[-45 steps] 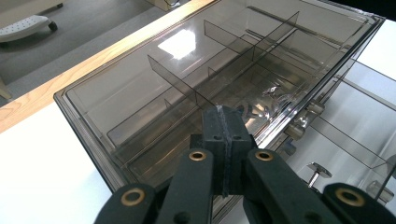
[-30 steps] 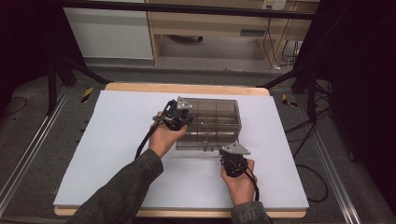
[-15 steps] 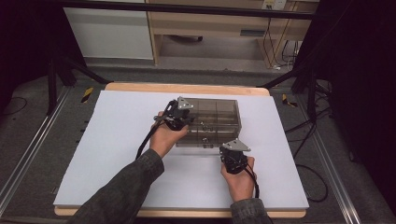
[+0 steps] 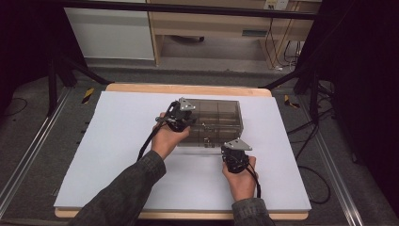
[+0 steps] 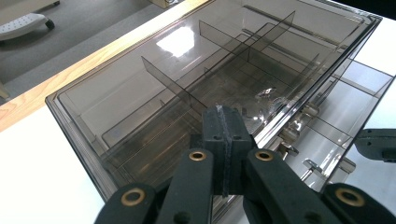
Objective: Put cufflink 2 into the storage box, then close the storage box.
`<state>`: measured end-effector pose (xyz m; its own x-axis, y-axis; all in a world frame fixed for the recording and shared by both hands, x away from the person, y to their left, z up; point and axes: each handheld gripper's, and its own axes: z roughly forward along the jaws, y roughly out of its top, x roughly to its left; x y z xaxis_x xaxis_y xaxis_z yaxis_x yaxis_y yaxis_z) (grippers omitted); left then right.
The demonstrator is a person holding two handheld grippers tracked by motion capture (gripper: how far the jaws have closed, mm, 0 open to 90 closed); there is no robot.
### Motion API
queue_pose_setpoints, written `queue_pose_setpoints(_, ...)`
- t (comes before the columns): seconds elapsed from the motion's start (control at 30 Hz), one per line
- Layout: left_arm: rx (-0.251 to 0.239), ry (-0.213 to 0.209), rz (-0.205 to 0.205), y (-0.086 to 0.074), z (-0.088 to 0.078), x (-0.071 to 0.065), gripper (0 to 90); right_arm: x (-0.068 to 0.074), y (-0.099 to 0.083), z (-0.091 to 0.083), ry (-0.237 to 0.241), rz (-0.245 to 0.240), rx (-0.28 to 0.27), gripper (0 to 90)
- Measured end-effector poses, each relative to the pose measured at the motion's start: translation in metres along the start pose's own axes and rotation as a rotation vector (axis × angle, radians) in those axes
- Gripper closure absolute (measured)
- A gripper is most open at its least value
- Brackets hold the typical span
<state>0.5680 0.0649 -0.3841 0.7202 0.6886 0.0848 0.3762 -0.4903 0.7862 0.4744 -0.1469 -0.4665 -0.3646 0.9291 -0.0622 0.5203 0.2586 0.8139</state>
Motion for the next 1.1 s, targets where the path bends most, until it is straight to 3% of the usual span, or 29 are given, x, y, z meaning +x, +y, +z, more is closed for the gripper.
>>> queue_pose_setpoints(1.1, -0.002, -0.004, 0.009, 0.003, 0.003, -0.005, 90.0, -0.009, 0.015, 0.018, 0.000, 0.046, -0.017, 90.0)
